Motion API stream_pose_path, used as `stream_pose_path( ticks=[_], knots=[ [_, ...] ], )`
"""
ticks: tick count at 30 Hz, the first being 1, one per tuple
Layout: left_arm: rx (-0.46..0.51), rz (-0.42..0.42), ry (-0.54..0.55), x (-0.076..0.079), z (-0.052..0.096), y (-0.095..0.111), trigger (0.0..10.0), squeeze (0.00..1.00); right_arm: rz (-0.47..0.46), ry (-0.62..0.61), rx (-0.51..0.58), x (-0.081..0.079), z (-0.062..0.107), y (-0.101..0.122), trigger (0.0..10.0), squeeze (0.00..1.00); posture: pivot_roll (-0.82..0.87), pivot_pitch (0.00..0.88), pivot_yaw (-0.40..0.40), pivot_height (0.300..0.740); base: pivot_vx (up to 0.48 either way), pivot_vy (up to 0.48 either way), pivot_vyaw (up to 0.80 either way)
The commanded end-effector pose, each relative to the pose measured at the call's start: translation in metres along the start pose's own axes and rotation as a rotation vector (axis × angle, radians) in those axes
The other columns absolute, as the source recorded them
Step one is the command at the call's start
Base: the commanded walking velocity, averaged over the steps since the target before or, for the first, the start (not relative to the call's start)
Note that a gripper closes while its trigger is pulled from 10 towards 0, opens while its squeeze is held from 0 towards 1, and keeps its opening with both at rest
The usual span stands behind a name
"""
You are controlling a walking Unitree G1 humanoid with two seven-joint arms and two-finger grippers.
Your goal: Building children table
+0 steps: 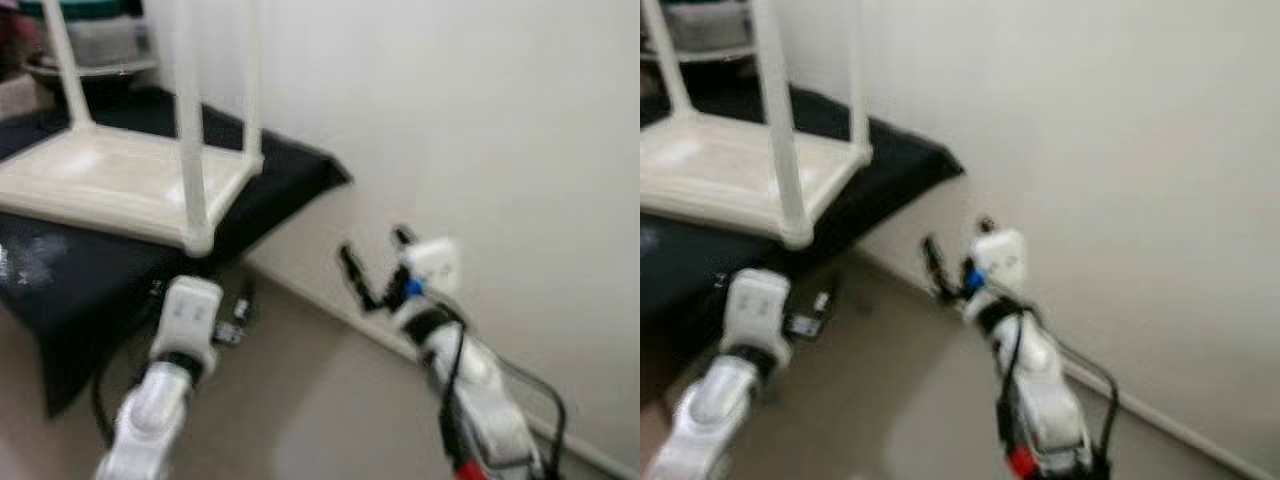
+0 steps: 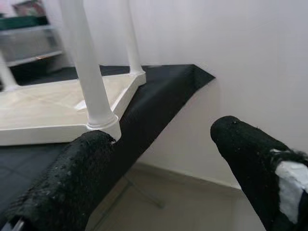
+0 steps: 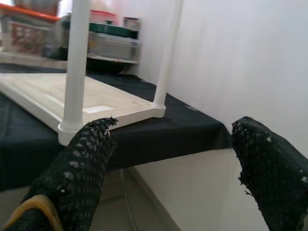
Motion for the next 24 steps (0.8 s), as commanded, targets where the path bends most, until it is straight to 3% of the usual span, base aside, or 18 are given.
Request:
stream_pose_path(
  ticks=[1,4,24],
  knots=[
    [-0.006,0.015,-0.009,0.0044,-0.0005,-0.0021,10.0,0.0,0.015,-0.014,-0.026,0.0034,0.0023,-0.0053,10.0,0.0,0.03,0.0,-0.086,0.74,0.0,-0.465,0.8],
    [-0.003,0.011,-0.001,0.0048,-0.0019,-0.0017,10.0,0.0,0.02,-0.016,-0.029,0.0037,0.0022,-0.0059,10.0,0.0,0.03,0.0,-0.086,0.74,0.0,-0.335,0.8],
    [0.017,0.022,0.014,0.0047,-0.004,0.0017,10.0,0.0,0.054,-0.019,-0.045,0.0041,0.002,-0.0089,10.0,0.0,0.03,0.0,-0.085,0.74,0.0,0.0,0.8]
  ],
)
Point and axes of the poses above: a point about 5 cm out from each wrist's last joint towards the gripper, its own z axis pointing back from the gripper into the wrist, its own y axis along the axis of the wrist's last joint, x = y × z, the point moved 1 cm from there along -z, pointing out of the wrist towards the gripper, and after that the axes turned 11 degrees about z, right-handed, at the moved point
